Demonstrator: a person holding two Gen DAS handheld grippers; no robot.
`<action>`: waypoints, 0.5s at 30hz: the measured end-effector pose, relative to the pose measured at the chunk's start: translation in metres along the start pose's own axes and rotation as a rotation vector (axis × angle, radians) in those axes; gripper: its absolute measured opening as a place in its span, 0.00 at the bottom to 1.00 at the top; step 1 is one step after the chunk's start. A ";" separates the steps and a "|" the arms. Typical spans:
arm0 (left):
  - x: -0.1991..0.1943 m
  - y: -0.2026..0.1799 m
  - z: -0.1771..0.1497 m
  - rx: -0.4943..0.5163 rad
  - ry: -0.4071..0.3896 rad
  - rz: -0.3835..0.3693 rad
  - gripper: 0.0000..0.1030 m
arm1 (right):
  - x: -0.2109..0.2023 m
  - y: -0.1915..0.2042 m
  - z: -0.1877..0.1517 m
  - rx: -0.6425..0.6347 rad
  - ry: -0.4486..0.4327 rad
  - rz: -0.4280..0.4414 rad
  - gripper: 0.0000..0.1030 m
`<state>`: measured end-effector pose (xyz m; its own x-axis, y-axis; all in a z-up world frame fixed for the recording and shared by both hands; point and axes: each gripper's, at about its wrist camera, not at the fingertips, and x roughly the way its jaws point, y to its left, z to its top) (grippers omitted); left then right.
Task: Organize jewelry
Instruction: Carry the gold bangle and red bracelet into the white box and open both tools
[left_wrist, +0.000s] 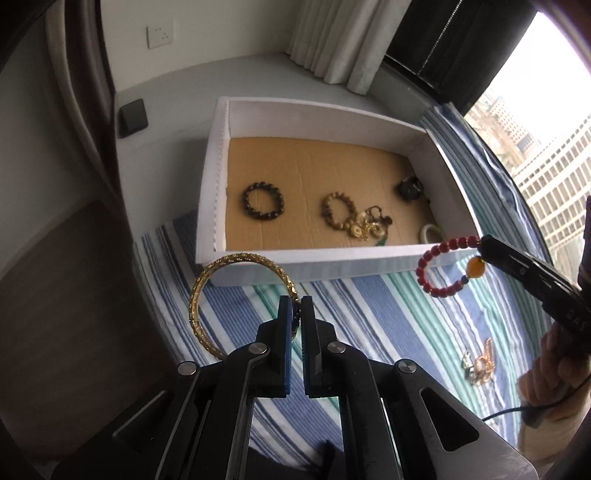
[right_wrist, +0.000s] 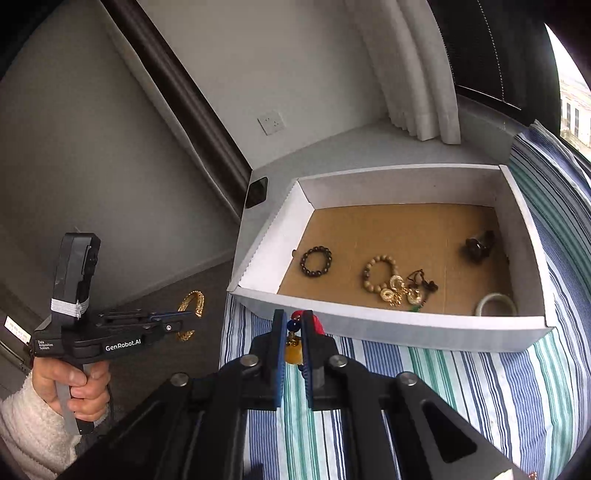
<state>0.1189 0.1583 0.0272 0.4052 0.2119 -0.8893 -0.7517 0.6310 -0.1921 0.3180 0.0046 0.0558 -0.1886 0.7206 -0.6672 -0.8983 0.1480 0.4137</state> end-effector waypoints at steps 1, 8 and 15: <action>0.002 0.004 0.008 0.014 0.002 -0.009 0.02 | 0.008 0.003 0.005 0.002 -0.001 -0.008 0.08; 0.048 0.018 0.089 0.208 0.029 -0.145 0.02 | 0.072 0.010 0.055 0.090 -0.029 -0.110 0.08; 0.096 0.063 0.158 0.202 0.079 -0.278 0.02 | 0.145 -0.014 0.103 0.236 -0.047 -0.273 0.08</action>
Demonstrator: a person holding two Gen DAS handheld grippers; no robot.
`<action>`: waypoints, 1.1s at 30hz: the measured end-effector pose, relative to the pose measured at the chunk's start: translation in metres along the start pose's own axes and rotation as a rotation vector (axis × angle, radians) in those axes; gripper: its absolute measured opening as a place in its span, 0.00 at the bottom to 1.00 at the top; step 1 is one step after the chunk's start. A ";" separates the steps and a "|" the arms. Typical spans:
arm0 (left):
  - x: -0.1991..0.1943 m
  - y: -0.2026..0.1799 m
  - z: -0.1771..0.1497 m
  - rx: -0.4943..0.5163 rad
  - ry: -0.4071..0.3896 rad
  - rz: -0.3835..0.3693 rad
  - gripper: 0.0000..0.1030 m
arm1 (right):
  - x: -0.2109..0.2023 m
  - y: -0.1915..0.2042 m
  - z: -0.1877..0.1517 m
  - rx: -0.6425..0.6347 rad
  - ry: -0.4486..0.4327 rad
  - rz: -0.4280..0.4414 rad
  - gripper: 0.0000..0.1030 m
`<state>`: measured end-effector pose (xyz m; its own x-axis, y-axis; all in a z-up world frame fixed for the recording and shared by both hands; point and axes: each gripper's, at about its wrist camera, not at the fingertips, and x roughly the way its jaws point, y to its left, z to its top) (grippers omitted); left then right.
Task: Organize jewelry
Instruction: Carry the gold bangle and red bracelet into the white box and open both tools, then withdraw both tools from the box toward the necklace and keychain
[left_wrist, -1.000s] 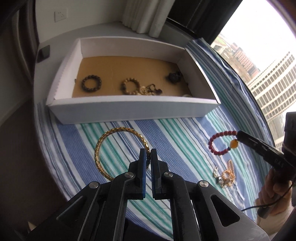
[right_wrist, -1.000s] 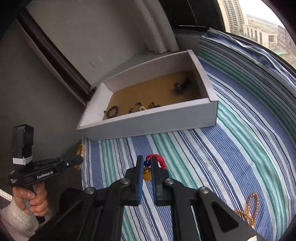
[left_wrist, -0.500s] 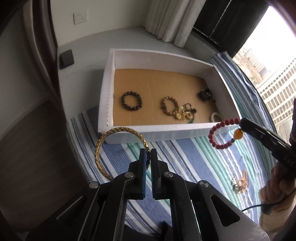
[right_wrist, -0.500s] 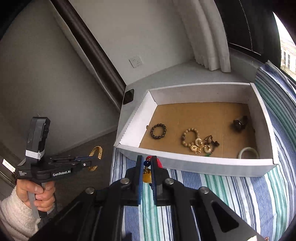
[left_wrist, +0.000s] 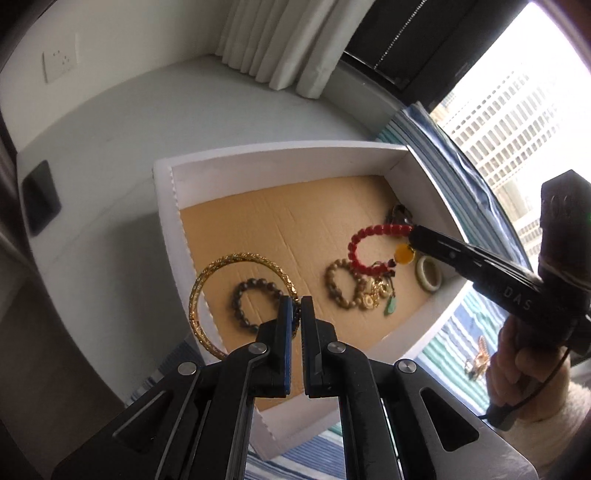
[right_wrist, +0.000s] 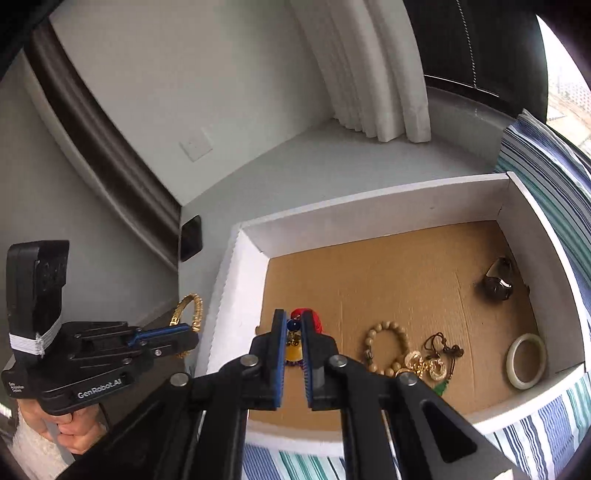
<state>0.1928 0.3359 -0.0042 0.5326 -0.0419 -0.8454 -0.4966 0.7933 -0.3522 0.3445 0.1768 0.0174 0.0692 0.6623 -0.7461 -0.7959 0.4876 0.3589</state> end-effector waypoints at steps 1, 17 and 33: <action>0.005 0.005 0.005 -0.008 0.019 -0.005 0.02 | 0.009 0.000 0.006 0.012 0.002 -0.029 0.08; 0.089 -0.026 0.072 0.020 0.210 0.113 0.03 | 0.059 -0.053 0.080 0.099 0.113 -0.167 0.08; 0.056 -0.047 0.112 -0.091 0.027 0.249 0.78 | 0.024 -0.090 0.092 0.145 0.057 -0.170 0.33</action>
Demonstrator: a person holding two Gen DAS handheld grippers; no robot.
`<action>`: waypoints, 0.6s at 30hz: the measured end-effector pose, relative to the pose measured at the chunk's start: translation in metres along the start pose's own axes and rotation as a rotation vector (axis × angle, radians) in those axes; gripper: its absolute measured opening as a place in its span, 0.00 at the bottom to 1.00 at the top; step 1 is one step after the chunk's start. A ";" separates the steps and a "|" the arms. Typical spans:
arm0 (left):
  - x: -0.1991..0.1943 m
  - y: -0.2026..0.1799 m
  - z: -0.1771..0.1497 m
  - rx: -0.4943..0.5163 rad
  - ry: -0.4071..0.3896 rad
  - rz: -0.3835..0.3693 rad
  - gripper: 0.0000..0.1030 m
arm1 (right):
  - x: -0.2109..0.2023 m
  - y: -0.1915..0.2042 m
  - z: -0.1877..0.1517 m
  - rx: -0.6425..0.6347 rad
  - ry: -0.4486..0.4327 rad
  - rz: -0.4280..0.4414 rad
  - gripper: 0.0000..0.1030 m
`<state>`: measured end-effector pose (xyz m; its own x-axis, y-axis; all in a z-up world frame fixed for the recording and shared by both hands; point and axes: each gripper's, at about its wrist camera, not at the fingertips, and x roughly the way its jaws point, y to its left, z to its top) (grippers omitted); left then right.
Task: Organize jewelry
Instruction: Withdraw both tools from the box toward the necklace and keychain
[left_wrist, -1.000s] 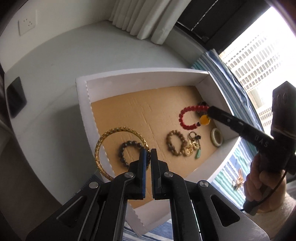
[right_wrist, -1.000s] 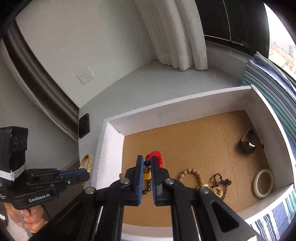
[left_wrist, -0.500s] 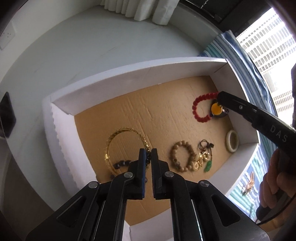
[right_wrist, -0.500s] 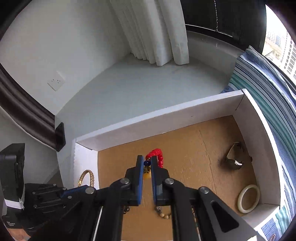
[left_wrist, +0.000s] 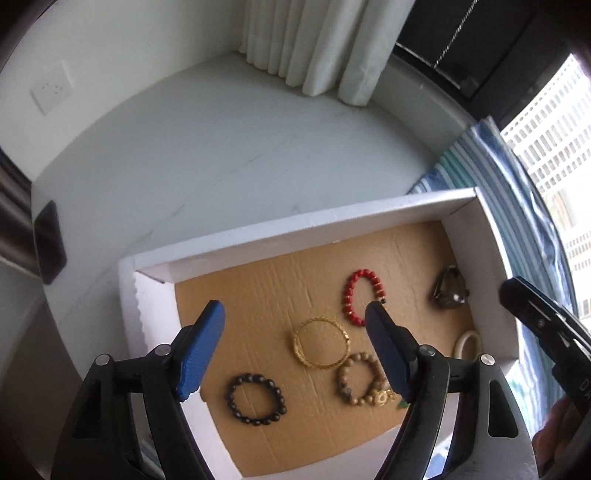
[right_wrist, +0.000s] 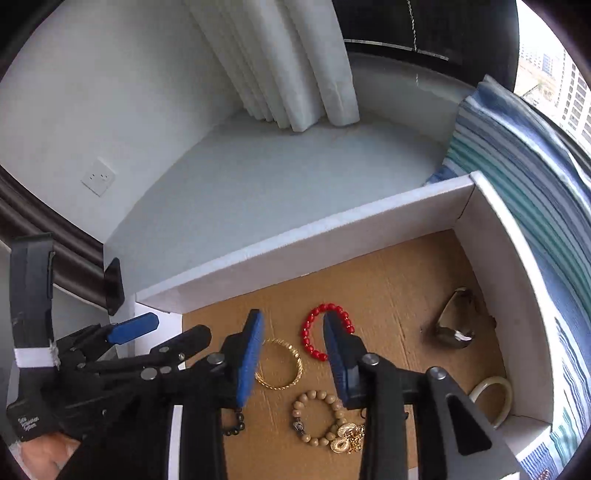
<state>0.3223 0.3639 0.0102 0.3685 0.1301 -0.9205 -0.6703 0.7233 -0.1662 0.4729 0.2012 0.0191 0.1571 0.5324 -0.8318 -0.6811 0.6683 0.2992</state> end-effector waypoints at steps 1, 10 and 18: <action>-0.011 0.002 -0.005 -0.031 -0.015 -0.005 0.82 | -0.020 -0.004 -0.003 -0.008 -0.034 -0.016 0.33; -0.070 -0.023 -0.116 0.122 0.008 -0.032 0.86 | -0.153 -0.024 -0.129 -0.010 -0.199 -0.285 0.47; -0.083 -0.082 -0.229 0.560 0.079 -0.192 0.86 | -0.176 -0.027 -0.292 0.313 0.042 -0.440 0.47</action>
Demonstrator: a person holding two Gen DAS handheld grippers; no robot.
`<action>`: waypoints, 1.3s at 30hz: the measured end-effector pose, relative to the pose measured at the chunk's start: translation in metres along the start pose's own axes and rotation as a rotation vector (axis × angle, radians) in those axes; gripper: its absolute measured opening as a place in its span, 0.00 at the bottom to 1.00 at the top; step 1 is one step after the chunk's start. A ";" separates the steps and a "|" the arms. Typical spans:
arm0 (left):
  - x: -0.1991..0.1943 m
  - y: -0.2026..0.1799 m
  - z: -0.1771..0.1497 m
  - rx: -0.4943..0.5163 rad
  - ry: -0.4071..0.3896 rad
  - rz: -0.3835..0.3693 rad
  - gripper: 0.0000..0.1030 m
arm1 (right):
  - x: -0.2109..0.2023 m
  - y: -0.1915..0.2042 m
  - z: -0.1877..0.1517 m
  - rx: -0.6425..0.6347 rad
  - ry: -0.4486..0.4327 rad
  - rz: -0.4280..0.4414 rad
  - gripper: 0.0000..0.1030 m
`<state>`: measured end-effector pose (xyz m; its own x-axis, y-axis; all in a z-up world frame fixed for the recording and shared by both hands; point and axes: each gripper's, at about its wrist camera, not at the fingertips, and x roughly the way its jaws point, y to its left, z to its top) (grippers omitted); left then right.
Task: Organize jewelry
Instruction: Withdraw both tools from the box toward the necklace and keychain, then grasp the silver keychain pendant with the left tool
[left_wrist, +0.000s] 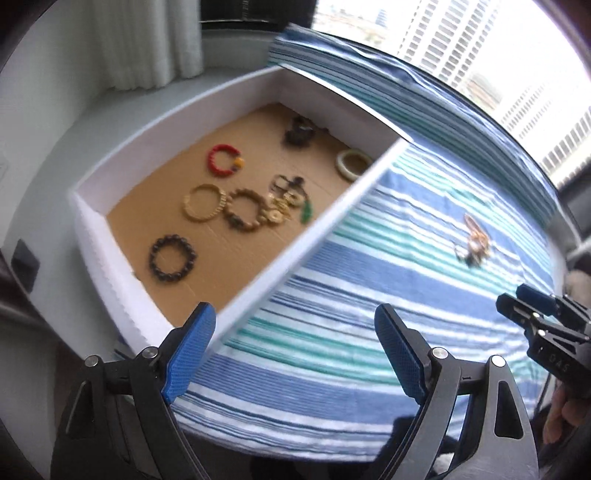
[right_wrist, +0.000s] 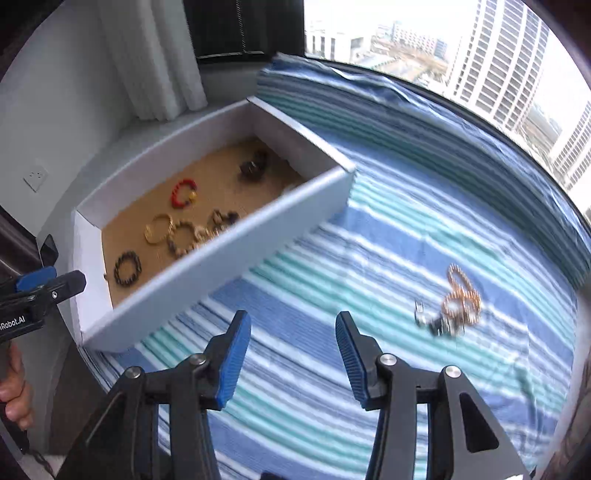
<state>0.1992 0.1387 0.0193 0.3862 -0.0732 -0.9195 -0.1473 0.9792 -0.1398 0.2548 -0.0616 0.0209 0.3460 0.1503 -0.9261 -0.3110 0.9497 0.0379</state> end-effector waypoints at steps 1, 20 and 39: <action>0.003 -0.008 -0.003 0.031 0.025 -0.041 0.86 | -0.006 -0.008 -0.014 0.044 0.004 -0.017 0.47; -0.018 -0.101 0.030 0.485 -0.027 -0.166 0.95 | -0.089 -0.072 -0.088 0.477 -0.053 -0.377 0.47; 0.011 -0.191 0.033 0.331 -0.018 -0.015 0.95 | -0.062 -0.186 -0.093 0.405 -0.118 -0.260 0.47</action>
<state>0.2616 -0.0431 0.0478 0.4024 -0.0872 -0.9113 0.1615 0.9866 -0.0231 0.2093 -0.2727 0.0361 0.4716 -0.0977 -0.8764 0.1599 0.9868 -0.0240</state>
